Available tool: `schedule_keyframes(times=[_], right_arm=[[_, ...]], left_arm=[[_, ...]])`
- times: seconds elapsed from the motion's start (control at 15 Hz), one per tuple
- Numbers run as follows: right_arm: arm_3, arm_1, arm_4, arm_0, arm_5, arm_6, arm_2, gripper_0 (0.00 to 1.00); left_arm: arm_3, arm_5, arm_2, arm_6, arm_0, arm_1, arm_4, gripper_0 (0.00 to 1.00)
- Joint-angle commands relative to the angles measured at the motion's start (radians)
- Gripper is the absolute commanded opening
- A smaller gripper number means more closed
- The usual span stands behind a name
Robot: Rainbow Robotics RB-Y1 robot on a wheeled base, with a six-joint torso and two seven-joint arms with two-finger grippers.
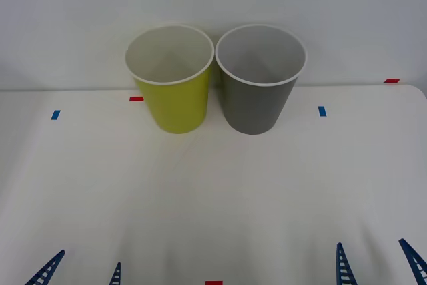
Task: Put cans in the gray bin and PET bottles in the light green bin.
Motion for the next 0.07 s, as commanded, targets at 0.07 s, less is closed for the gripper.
schedule_keyframes(times=[0.07], right_arm=[[0.000, 0.000, 0.000, 0.000, 0.000, 0.000, 0.000, 1.00]], left_arm=[[0.000, 0.000, 0.000, 0.000, 0.000, 0.000, 0.000, 1.00]])
